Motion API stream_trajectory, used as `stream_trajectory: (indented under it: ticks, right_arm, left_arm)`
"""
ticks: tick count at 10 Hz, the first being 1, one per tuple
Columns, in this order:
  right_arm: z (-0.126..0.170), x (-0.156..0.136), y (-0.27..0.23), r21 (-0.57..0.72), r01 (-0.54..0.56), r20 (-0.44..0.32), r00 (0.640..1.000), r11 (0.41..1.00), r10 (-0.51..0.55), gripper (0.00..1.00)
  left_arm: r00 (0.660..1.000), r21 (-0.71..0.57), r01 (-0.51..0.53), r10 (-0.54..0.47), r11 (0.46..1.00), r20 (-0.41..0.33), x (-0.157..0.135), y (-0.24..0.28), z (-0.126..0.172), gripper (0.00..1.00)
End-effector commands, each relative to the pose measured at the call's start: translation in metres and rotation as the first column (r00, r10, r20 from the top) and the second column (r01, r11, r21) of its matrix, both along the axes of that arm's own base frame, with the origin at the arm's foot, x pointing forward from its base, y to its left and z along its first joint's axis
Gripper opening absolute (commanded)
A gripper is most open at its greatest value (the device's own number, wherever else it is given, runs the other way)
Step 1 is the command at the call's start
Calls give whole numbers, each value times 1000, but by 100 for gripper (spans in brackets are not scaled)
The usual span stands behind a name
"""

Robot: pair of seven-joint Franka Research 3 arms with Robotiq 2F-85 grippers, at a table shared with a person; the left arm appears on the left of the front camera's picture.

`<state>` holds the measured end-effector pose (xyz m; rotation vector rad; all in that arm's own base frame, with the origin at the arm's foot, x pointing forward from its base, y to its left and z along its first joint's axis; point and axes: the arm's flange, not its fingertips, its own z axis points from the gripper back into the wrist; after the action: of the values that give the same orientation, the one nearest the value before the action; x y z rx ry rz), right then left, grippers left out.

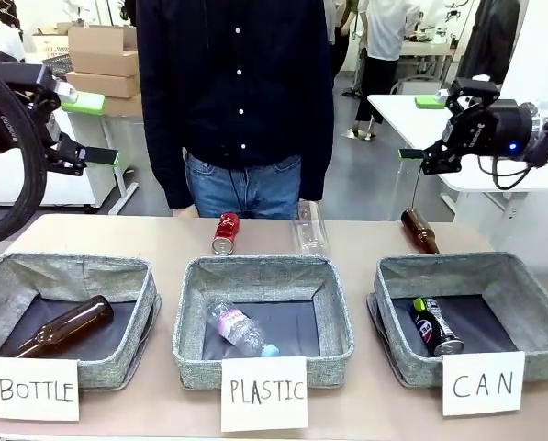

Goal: Sort the can waste into the basket.
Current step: Pick up the can waste from the table and place it in the right Fabric basket.

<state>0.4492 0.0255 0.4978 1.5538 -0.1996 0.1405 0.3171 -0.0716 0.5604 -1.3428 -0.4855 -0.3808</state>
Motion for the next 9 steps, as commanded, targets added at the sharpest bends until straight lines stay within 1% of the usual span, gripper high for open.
stream_trajectory:
  ticks: [1, 9]
  right_arm:
    - [10, -2, -6, -21, -40, -24, 999, 999, 40, 100]
    - [10, -2, -6, -21, -40, -24, 999, 999, 40, 100]
  left_arm:
    - [1000, -23, 7, -6, 1000, 23, 0, -1, 0, 100]
    - [1000, -23, 7, -6, 1000, 23, 0, -1, 0, 100]
